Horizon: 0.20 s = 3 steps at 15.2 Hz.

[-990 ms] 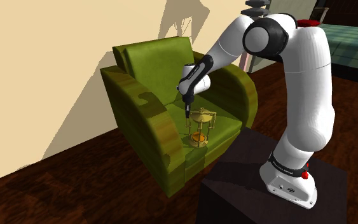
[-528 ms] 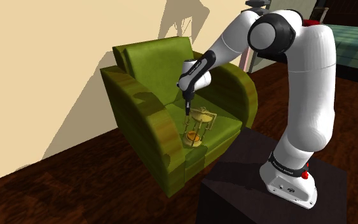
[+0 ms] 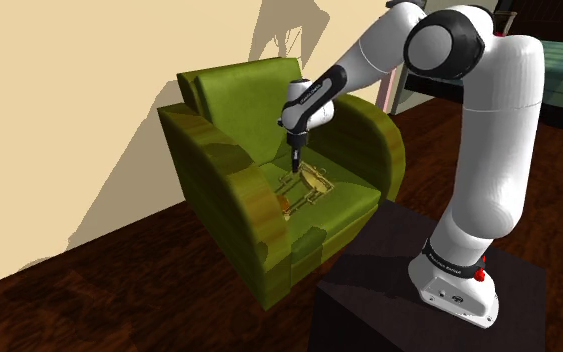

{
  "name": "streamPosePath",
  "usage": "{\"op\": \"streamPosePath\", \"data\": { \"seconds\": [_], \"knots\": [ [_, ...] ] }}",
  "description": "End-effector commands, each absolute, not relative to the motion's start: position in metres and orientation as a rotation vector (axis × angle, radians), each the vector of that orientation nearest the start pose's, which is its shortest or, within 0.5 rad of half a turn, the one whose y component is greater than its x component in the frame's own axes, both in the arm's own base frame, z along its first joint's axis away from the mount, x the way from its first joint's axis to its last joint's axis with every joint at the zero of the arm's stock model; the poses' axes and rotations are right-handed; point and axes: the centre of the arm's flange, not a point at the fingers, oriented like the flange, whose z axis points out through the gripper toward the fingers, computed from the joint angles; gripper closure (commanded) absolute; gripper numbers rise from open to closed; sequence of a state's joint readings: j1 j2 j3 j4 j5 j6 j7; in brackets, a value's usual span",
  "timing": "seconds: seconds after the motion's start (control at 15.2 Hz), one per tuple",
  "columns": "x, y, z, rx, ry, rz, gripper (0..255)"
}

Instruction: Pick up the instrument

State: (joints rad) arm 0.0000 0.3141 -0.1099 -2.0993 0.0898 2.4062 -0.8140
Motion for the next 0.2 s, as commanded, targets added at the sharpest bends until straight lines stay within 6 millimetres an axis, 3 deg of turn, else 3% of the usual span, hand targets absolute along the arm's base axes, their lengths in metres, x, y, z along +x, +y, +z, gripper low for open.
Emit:
{"op": "streamPosePath", "data": {
  "seconds": [0.0, 0.13],
  "knots": [
    [0.5771, -0.0621, 0.2793, -2.957, -0.985, -0.014, 255],
    [0.5771, -0.0621, 0.2801, -2.957, -0.985, -0.014, 255]
  ]
}}
